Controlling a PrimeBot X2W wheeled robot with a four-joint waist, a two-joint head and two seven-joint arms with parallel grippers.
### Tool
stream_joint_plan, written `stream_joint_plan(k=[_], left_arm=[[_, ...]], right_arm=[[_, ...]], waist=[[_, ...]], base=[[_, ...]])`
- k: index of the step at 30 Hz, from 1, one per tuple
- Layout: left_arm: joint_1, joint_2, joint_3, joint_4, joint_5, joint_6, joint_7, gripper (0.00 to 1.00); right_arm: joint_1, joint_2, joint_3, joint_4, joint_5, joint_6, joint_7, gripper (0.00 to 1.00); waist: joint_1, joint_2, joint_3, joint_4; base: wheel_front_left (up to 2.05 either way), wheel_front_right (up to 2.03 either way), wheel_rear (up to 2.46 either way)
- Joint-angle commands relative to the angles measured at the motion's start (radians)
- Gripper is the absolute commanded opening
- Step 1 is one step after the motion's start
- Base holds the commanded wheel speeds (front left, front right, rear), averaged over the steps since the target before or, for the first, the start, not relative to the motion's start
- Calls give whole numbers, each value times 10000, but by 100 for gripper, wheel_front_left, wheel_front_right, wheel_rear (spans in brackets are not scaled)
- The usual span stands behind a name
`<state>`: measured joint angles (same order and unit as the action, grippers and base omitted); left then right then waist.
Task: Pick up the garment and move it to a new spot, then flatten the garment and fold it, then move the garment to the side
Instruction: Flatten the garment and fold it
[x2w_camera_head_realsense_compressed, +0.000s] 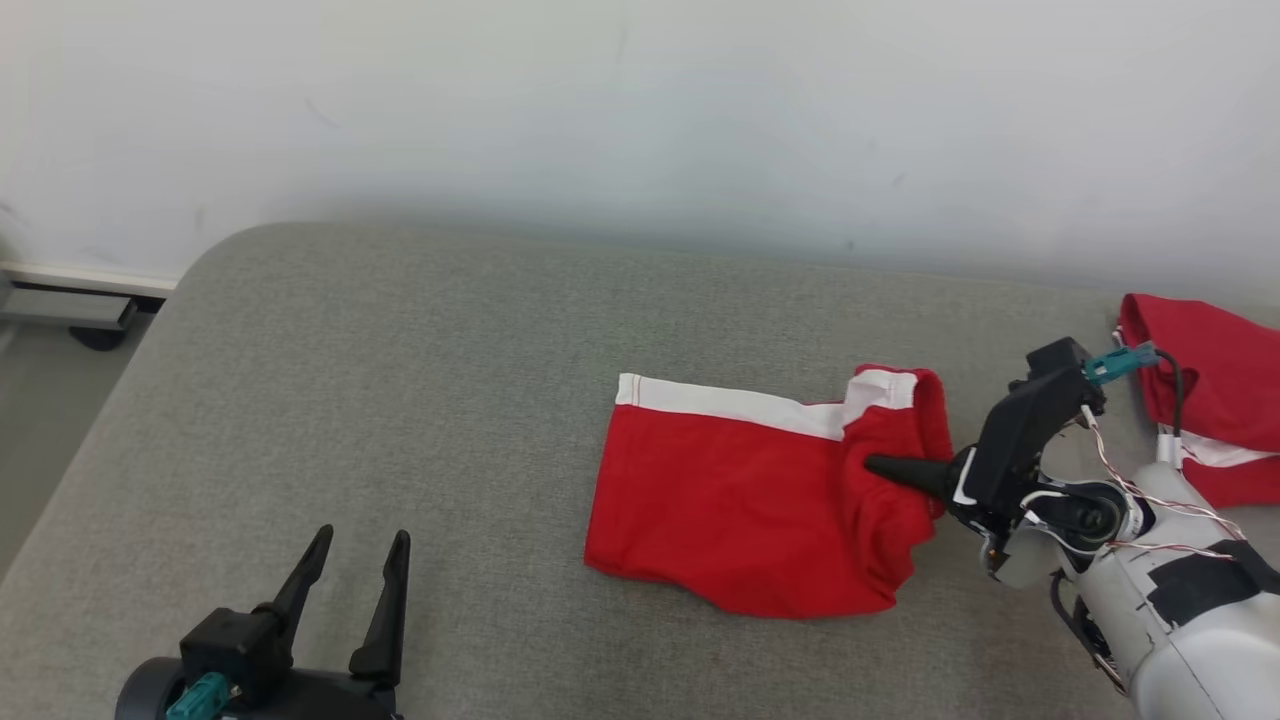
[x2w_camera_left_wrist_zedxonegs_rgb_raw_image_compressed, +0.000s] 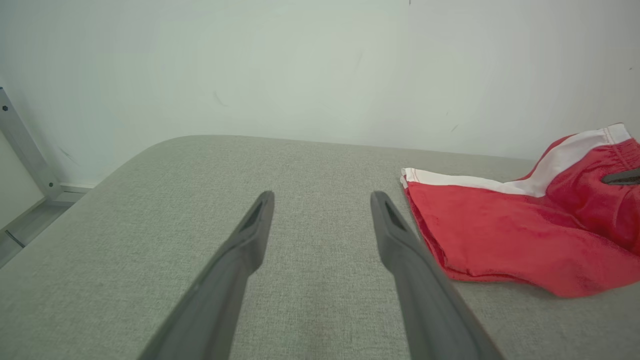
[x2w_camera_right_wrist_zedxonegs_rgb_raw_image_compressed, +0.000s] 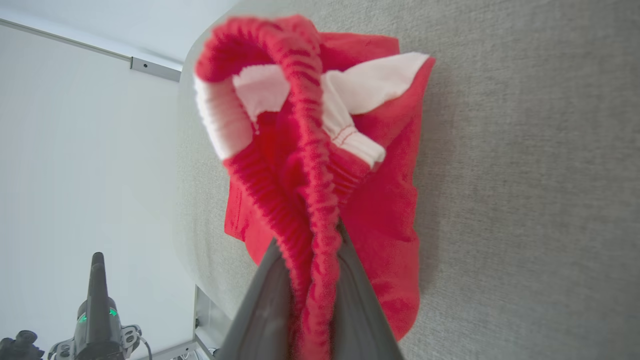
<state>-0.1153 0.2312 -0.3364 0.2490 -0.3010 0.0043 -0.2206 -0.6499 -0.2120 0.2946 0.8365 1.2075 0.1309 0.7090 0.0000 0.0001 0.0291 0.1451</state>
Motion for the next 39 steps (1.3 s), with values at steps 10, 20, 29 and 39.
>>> stream_joint_plan(k=[10,20,29,39], left_arm=[[-101,-127,-172,212,-121,-17,-122,100],[-284,-336,-386,440,-158,-131,-220,100],[-599,-613,-685,727,-140,-233,-291,100],[-829,-848,-911,1093,-149,-357,-375,100]], right_arm=[[-498,801,-458,324,436,-2,468,0],[-1080,1375,-549,1159,99,-2,126,0],[-1920,1578,-449,2500,-272,-2,-598,0],[-2023,1593,269,3159,237,-2,-856,0]], waist=[[0,-1,-38,580],[0,-1,101,1009],[0,-1,269,1511],[0,-1,305,1919]], base=[[0,0,0],[0,0,0],[0,0,0],[0,0,0]])
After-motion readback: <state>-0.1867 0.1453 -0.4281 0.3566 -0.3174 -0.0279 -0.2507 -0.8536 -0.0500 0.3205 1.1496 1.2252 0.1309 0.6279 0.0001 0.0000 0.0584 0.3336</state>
